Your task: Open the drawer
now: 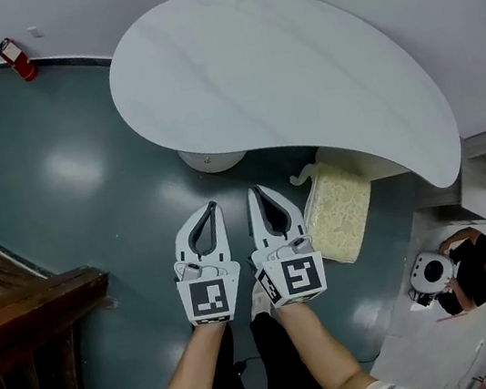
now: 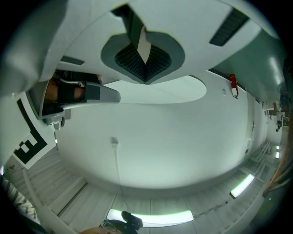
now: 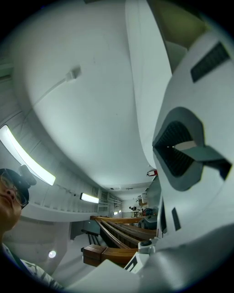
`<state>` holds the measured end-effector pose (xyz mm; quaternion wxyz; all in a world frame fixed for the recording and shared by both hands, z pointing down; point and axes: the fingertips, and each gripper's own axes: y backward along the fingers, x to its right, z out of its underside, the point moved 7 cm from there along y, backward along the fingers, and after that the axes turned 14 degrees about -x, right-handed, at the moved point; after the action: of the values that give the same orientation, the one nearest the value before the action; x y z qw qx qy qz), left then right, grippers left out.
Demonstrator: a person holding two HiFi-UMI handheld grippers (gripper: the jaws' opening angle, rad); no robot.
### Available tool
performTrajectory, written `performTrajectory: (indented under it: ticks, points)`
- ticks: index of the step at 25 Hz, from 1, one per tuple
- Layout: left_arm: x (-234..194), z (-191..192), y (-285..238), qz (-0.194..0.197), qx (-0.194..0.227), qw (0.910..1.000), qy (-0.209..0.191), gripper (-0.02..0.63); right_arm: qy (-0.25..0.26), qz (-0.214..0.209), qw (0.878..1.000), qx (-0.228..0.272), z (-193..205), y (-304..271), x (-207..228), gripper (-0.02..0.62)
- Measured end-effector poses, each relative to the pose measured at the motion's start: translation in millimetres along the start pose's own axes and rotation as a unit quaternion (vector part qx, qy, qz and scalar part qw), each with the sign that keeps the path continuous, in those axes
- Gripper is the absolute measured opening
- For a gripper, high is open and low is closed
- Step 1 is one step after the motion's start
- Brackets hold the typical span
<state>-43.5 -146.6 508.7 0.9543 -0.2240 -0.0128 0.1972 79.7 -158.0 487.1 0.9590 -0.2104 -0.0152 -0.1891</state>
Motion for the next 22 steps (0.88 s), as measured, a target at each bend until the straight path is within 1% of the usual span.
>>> performTrajectory:
  ticks: [3, 7, 10, 14, 16, 20, 22]
  points:
    - [-2.8, 8.9, -15.0, 0.000, 0.001, 1.0000, -0.002, -0.006, 0.001, -0.005, 1.000, 0.000, 12.2, -13.8, 3.7, 0.014]
    - [-5.4, 29.2, -30.2, -0.002, 0.001, 1.0000, 0.006, -0.006, 0.003, -0.008, 1.000, -0.006, 31.6, -25.4, 8.4, 0.014]
    - [-13.0, 41.4, -43.2, -0.004, 0.004, 0.9999, 0.011, -0.005, -0.005, -0.006, 1.000, -0.008, 44.1, -37.5, 13.9, 0.014]
    - [-18.7, 50.0, -55.1, -0.010, 0.025, 0.9994, 0.020, -0.006, -0.013, -0.001, 1.000, -0.011, 62.7, -51.9, 21.0, 0.014]
    - [-22.2, 54.0, -62.3, -0.009, 0.027, 0.9992, 0.028, -0.006, -0.013, 0.000, 1.000, -0.012, 69.3, -58.5, 22.6, 0.014]
    - [-26.8, 60.6, -83.2, -0.010, 0.023, 0.9994, 0.024, -0.006, -0.013, 0.002, 1.000, -0.011, 77.3, -70.6, 26.9, 0.014]
    - [-30.6, 63.2, -93.5, -0.011, 0.031, 0.9991, 0.026, -0.006, -0.009, 0.003, 1.000, -0.012, 79.8, -76.3, 28.5, 0.014]
